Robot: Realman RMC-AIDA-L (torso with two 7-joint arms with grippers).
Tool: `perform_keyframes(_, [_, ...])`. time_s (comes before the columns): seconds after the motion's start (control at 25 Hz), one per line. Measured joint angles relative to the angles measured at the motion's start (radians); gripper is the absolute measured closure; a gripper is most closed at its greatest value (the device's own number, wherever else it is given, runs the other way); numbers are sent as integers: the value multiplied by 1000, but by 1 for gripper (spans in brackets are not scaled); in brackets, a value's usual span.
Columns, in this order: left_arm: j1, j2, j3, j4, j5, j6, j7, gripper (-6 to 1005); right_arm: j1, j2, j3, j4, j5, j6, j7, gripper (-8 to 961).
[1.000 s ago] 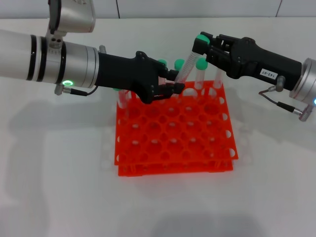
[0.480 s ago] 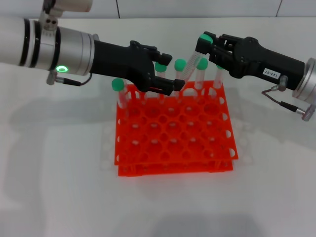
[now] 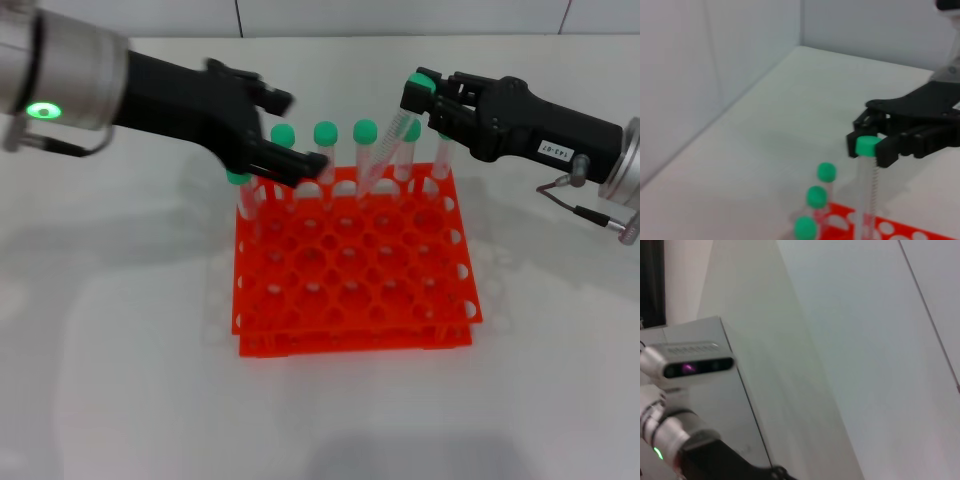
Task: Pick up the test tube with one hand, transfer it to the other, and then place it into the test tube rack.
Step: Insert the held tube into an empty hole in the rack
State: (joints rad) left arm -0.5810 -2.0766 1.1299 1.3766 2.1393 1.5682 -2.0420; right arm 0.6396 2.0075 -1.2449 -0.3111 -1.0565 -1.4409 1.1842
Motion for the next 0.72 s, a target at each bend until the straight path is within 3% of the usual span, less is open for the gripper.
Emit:
perform_keyframes(0.16, [105,-2,-2,177,1,8,-57,123,0,-6,0,-4,-13,-1,0,667])
perform_keyframes(0.32, [207,-2,0,261,-46,-9,-62,124,-6,-8,4,-39,-48,2,7,663])
perform_keyframes(0.72, [422,-9,6,201,-232,-120,124,125,7,-22,5,-96,-121,24,42,654])
